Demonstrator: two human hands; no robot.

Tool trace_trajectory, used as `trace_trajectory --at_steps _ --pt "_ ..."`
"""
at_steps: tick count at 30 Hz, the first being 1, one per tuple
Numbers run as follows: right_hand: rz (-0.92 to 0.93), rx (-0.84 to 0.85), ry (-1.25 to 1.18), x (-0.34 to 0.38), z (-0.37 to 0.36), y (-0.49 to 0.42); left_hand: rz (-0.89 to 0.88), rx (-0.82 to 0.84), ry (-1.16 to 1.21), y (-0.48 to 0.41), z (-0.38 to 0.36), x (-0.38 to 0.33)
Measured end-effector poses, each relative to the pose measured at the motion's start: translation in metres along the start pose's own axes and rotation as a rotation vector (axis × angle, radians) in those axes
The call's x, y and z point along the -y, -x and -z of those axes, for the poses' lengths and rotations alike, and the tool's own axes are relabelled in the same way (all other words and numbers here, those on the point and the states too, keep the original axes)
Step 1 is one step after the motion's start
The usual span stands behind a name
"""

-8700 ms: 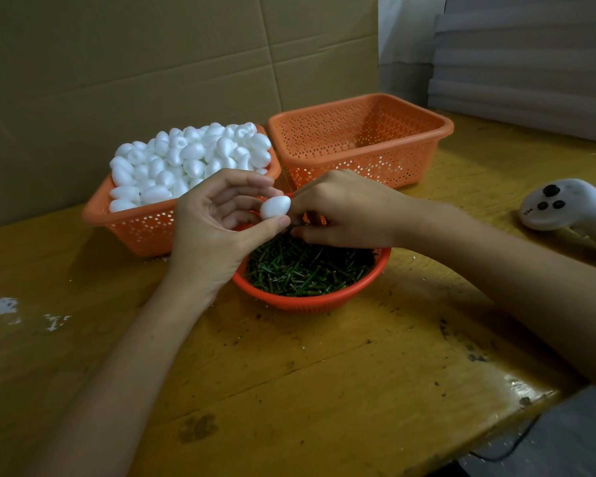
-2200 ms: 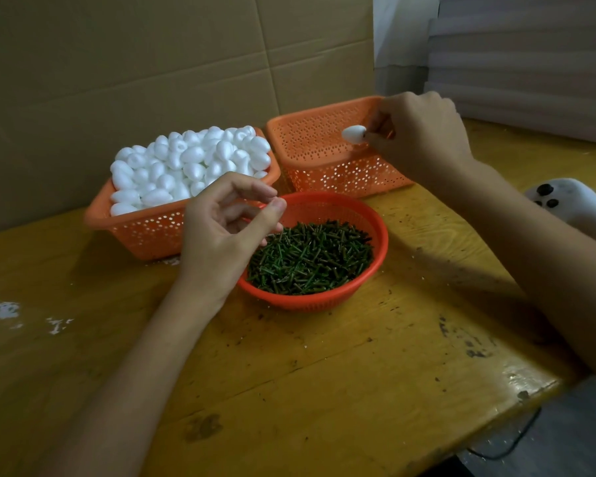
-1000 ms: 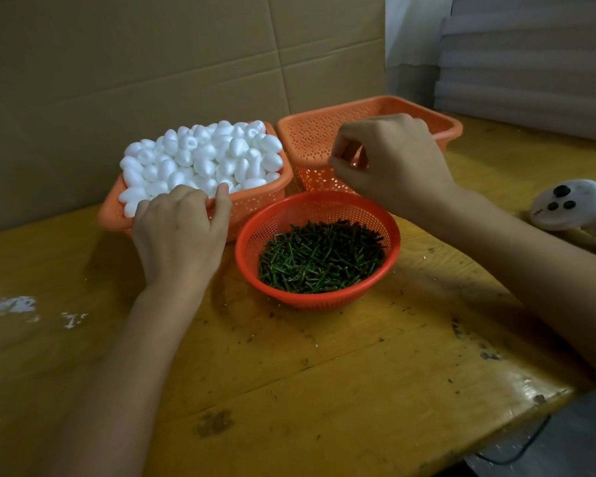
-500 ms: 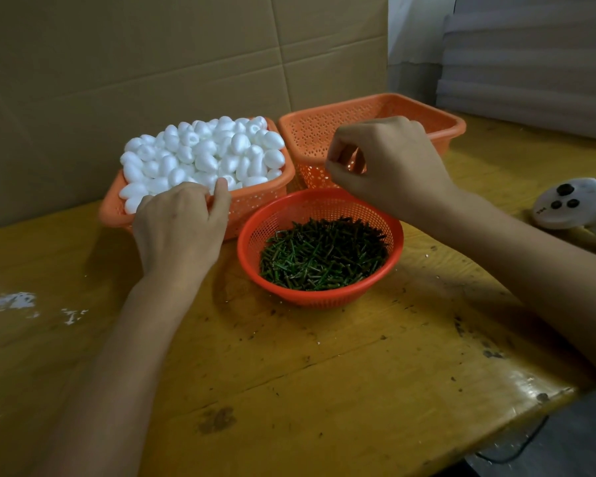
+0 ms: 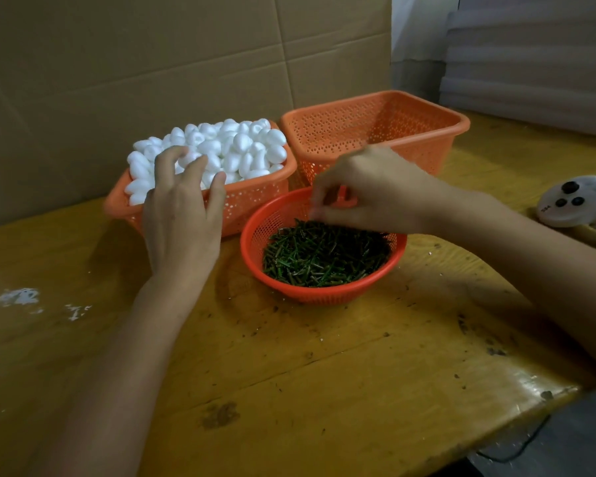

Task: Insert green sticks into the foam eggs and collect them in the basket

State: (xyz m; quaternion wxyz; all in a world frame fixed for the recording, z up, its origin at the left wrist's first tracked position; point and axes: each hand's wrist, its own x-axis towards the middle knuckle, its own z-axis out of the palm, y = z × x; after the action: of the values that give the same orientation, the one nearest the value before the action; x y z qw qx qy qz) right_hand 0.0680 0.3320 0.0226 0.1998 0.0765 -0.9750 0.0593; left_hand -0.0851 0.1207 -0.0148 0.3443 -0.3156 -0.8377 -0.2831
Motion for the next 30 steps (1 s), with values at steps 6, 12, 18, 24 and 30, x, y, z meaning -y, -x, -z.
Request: trace_trajectory --at_steps 6,12,18,24,30 --pt "0.048 0.341 -0.170 0.001 -0.006 0.001 -0.114 -0.249 0.303 0.005 0.002 -0.003" --pt "0.035 0.306 -0.246 0.000 -0.007 0.001 -0.137 -0.346 0.510 0.008 0.009 -0.024" --pt "0.028 0.172 -0.225 0.002 -0.010 0.001 -0.149 -0.063 0.673 0.016 0.006 -0.046" --pt "0.057 0.017 -0.225 0.003 -0.010 -0.001 -0.142 0.000 0.713 0.015 0.002 -0.040" --pt "-0.104 -0.191 -0.683 -0.001 -0.002 -0.003 -0.038 0.057 0.831 0.016 -0.003 -0.039"
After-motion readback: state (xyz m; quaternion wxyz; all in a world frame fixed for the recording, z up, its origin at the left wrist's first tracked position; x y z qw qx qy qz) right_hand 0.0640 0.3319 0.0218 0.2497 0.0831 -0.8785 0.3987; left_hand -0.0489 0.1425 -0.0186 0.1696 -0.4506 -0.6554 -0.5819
